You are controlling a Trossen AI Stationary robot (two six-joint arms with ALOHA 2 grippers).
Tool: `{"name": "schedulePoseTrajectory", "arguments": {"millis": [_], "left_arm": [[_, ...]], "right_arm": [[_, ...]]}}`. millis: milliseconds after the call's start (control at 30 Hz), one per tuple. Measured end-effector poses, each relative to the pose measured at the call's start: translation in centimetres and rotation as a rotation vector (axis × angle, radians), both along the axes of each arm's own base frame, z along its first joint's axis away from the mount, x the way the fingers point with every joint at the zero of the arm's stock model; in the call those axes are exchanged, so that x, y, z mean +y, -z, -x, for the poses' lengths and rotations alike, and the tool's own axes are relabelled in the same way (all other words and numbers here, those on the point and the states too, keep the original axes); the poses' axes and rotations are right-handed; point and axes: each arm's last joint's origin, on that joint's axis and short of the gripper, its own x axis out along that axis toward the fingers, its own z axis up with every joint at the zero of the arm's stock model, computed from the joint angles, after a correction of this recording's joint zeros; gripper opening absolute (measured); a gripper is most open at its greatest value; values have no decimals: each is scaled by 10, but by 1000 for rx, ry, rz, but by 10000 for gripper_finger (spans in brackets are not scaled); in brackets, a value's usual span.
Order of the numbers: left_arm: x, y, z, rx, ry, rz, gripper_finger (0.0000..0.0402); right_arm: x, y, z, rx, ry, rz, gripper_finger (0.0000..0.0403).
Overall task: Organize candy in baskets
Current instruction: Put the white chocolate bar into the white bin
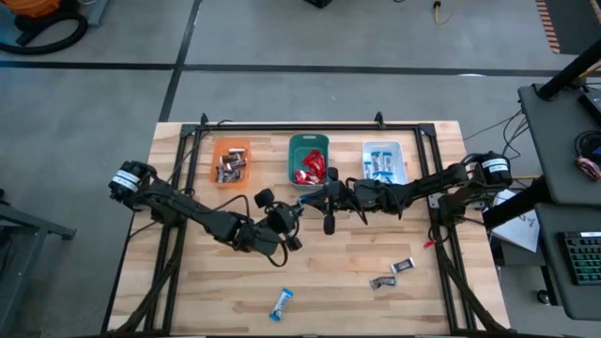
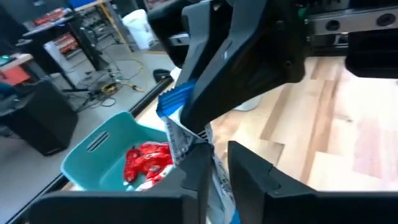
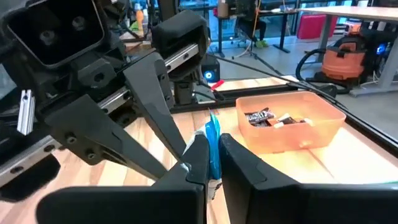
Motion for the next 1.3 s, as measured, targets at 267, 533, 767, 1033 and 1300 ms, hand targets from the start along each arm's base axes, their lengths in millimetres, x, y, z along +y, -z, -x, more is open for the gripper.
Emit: {"name": "schedulePoseTrajectory", "arguments": {"millis": [267, 533, 767, 1033, 1300], "left_arm": [[8, -16, 15, 49, -22, -31, 76], [41, -41, 44, 151, -58, -58, 77], [77, -44, 72, 172, 50, -12, 76], [98, -69, 113, 38, 293, -10, 76], [106, -74, 147, -93, 296, 12, 76]], "right_arm": [[-6, -15, 17, 104, 59, 37, 15], [-35, -41, 55, 343, 424, 82, 15], [-69, -57, 73, 574, 679, 29, 15], [-101, -68, 101, 813, 896, -105, 15], [-105, -50, 118, 1001, 919, -378, 21]]}}
